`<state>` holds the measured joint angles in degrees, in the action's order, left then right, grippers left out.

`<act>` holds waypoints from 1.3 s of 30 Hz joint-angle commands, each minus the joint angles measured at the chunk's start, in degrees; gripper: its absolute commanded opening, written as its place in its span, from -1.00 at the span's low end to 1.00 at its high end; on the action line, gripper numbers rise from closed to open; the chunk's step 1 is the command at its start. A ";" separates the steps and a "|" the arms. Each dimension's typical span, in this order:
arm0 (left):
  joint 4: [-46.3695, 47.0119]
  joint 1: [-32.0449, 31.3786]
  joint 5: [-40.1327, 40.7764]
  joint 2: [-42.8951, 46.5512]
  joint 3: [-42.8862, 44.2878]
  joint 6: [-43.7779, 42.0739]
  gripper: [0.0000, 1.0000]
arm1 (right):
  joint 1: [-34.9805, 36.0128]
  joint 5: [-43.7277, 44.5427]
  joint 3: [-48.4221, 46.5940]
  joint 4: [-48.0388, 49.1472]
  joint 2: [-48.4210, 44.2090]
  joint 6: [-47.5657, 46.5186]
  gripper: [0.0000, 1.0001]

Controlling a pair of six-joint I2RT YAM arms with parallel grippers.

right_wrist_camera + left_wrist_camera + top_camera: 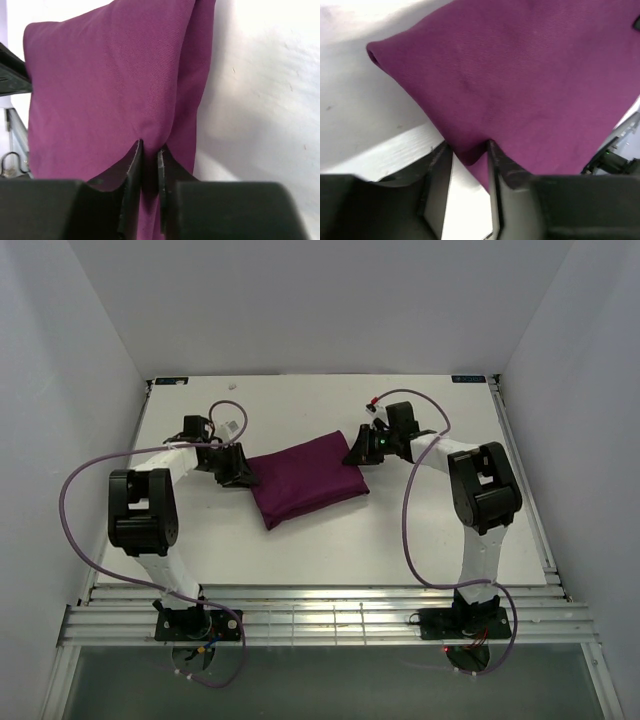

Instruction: Prepare the surgical pack

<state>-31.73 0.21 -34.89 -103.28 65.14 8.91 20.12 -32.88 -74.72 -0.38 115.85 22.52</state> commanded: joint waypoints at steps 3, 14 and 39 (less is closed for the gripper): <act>5.52 -0.38 -2.62 -2.88 0.16 -1.70 -0.26 | -1.84 0.63 4.84 2.67 -2.82 1.30 -0.84; 9.93 -5.65 -7.03 -10.96 10.78 0.50 -0.31 | -13.24 3.96 9.59 0.48 -8.80 -0.63 -0.84; 4.83 -7.77 -0.18 -6.49 19.58 -4.51 0.72 | -35.59 32.52 -13.52 -22.38 -1.95 -30.34 -0.84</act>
<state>-25.63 -7.88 -36.60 -114.15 85.54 6.17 -14.66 -7.88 -84.47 -21.23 112.79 -3.09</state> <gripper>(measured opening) 0.856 0.179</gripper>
